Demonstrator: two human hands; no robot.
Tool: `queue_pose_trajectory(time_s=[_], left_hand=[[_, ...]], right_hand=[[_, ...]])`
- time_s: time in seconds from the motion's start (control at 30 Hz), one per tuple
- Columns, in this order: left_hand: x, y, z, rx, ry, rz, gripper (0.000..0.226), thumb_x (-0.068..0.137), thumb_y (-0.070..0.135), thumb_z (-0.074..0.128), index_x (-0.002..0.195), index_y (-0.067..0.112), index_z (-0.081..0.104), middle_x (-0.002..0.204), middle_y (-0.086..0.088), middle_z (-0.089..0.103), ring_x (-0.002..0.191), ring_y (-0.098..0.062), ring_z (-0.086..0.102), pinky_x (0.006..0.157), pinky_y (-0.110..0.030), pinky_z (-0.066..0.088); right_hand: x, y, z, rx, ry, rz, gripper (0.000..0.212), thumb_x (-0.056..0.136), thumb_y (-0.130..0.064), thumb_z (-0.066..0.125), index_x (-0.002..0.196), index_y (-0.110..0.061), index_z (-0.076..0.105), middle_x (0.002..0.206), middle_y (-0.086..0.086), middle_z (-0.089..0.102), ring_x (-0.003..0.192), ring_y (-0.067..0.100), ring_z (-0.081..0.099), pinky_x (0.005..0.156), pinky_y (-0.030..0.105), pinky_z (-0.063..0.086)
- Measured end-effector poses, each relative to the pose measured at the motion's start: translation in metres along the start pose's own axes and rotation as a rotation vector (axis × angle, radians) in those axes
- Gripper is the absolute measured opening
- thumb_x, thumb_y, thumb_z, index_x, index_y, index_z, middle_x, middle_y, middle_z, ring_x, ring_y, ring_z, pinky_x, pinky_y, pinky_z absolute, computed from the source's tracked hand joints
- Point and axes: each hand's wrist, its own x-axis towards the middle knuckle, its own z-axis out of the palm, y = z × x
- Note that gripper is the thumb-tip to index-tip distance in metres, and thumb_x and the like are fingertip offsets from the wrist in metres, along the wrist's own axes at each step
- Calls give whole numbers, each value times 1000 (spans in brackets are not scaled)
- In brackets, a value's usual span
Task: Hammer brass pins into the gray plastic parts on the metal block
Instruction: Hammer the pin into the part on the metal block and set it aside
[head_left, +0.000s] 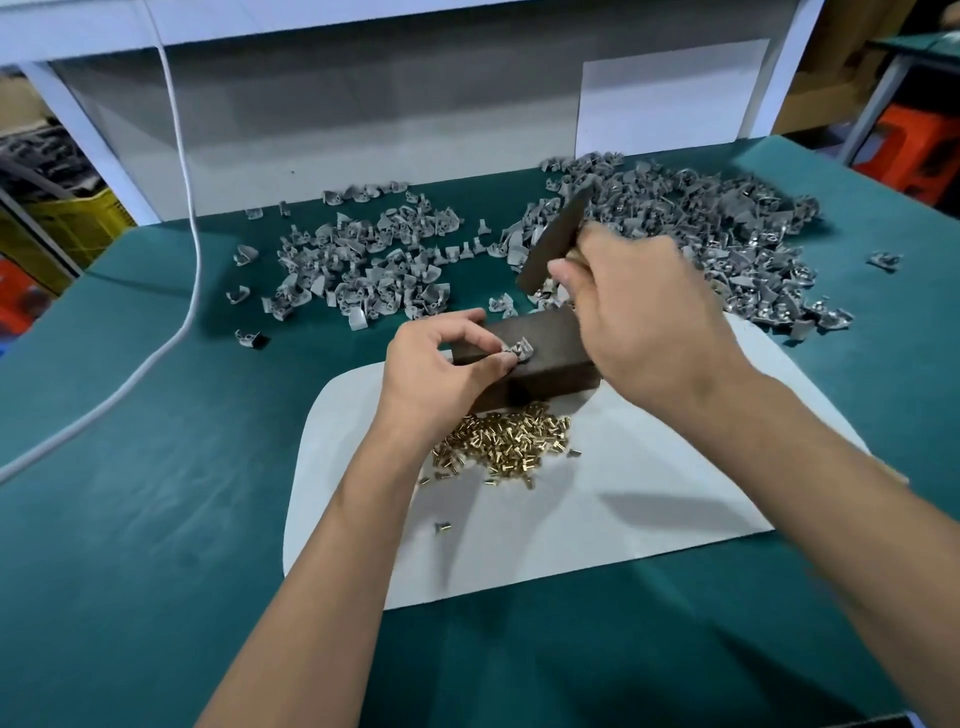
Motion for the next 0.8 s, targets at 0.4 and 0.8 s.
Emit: queue_pose_trajectory(time_s=[0.4,0.8], left_hand=[[-1,3,-2,100,36,64,24,75,14,89,72,34,76,130,-2,67,132,-10,52,105,-21,37],[-1,1,-2,119,31,82,22,86,18,79,74,35,73,142,11,60,146,-9,26,111,-23,14]], right_hand=[[-2,2,15,-30,-218,40,22,107,-41,42,94,-25,48,71,-2,48,69,30,51,64,37,39],[-19,84,-10,-150,-32,321,26,90,-45,70,78,-25,60,68,2,63,67,32,58,58,32,43]])
